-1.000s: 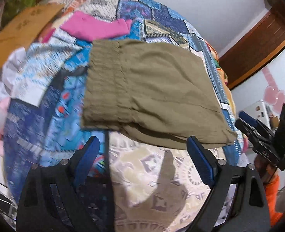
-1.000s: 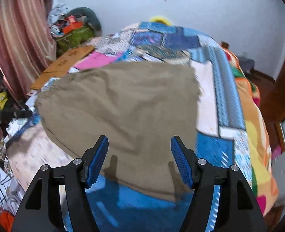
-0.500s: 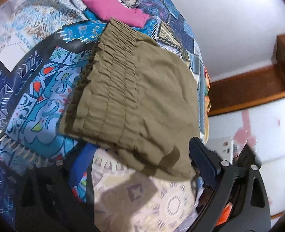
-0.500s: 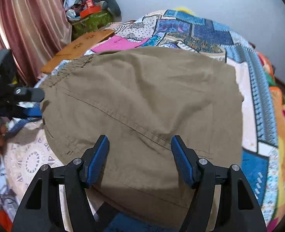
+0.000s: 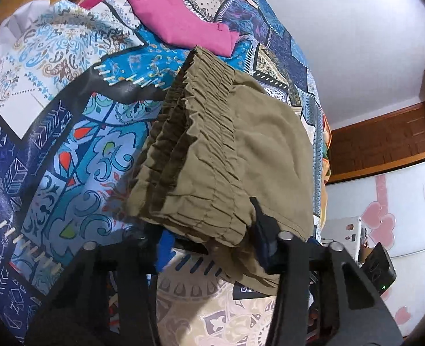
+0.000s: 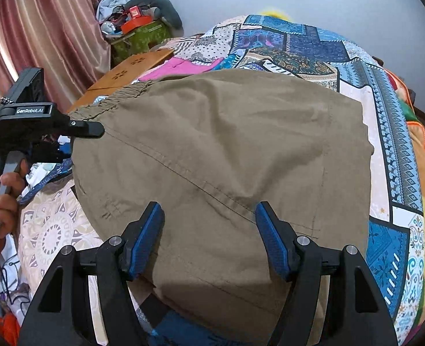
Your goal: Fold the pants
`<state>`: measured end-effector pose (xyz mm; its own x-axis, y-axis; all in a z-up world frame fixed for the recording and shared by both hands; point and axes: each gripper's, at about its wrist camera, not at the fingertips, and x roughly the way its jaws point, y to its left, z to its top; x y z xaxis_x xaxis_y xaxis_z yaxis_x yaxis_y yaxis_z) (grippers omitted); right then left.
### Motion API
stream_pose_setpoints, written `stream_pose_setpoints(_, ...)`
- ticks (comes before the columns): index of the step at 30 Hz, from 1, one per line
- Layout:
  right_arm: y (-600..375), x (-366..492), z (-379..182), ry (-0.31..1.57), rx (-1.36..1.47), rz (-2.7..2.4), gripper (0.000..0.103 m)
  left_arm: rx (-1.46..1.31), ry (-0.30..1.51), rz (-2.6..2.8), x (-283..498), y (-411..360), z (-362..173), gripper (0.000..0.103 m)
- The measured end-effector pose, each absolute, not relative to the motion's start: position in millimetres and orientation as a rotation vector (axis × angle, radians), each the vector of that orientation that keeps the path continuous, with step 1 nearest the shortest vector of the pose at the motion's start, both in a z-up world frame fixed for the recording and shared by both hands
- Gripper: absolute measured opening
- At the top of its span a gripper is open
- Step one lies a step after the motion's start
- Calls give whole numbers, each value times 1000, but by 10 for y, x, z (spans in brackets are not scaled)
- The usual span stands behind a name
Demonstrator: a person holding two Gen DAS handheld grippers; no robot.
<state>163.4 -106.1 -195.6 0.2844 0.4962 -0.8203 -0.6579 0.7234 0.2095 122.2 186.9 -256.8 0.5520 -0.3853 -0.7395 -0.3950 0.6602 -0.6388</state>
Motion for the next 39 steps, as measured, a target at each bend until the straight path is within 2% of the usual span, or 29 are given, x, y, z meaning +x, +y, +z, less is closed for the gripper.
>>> stream_pose_setpoints(5,-1091,1629,-1946,1028,-179,767,65,-737,991,47,1190,1741,-2370,35)
stream_pose_setpoints(8,-1145,1621,-1912,1037,-176,748,61,-565,957,112,1163,1620,-2154,33)
stream_pose_setpoints(15,-1381,1550,-1821,1030,-184,681,61,-153,867,264,1004,1486,-1661,32)
stream_pose_setpoints(23,-1641,1523,-1888,1046,-125,643,61,-57,773,223,1074,1278,-1249,31)
stream_pose_setpoints(30,-1738,1563,-1994,1075,-2,660,61,8,695,69,1287,728,-891,28)
stream_pose_setpoints(39,-1755,1523,-1970,1064,19,652,61,39,742,-153,1581,7,-952,25)
